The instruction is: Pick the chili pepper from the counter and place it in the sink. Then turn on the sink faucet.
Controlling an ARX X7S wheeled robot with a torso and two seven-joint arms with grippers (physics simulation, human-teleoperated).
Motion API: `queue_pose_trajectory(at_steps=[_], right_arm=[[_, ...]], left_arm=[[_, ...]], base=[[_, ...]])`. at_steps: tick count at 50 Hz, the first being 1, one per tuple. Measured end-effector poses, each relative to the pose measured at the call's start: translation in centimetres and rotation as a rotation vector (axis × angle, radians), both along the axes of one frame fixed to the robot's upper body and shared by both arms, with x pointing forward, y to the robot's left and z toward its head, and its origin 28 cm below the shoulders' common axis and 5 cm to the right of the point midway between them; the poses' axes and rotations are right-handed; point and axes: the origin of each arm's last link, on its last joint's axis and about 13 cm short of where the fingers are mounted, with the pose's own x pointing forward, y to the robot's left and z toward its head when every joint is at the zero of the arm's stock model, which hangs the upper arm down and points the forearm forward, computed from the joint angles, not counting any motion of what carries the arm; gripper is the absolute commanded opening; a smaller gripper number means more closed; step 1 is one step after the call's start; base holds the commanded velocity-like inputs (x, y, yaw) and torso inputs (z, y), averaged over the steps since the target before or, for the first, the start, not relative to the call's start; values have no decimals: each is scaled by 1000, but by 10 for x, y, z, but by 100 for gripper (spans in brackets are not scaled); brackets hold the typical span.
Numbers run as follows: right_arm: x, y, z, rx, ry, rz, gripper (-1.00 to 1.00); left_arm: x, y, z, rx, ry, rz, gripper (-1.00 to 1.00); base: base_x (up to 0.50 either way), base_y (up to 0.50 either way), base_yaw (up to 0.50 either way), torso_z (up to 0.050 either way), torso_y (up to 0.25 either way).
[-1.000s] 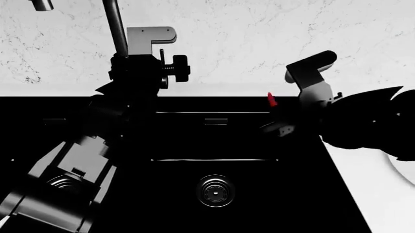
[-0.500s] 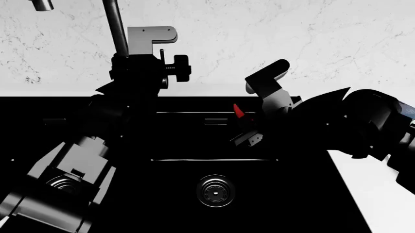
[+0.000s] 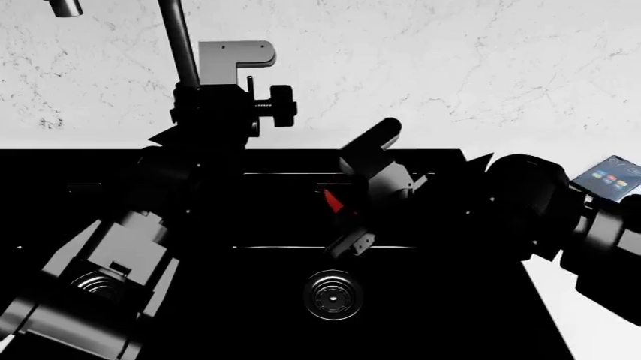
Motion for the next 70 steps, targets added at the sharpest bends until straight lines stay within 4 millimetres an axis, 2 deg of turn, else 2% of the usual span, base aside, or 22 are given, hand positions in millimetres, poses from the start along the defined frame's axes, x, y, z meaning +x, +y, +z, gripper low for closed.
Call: queue_pose_trajectory(at_steps=[18,42,64,65,70], right_arm=[[-8,16,-29,-14,89,80,-100],[-14,19,-68,-60,191,93,-100],[-15,17,-84,-82,256,87,-100],[-15,17,-84,-83,258,87,100],[-15,17,-85,-83,264,90,100]], left_arm=[[-1,0,-1,-1,-1,-1,100],[1,1,-1,-1,-2,0,100],[0,0,-3,-2,0,-1,100],[-1,0,-3,-2,0,-2,100],[0,1,-3,-1,1,-2,100]], base=[[0,0,0,0,0],[0,0,0,0,0],[0,0,0,0,0],[0,0,0,0,0],[0,0,0,0,0]])
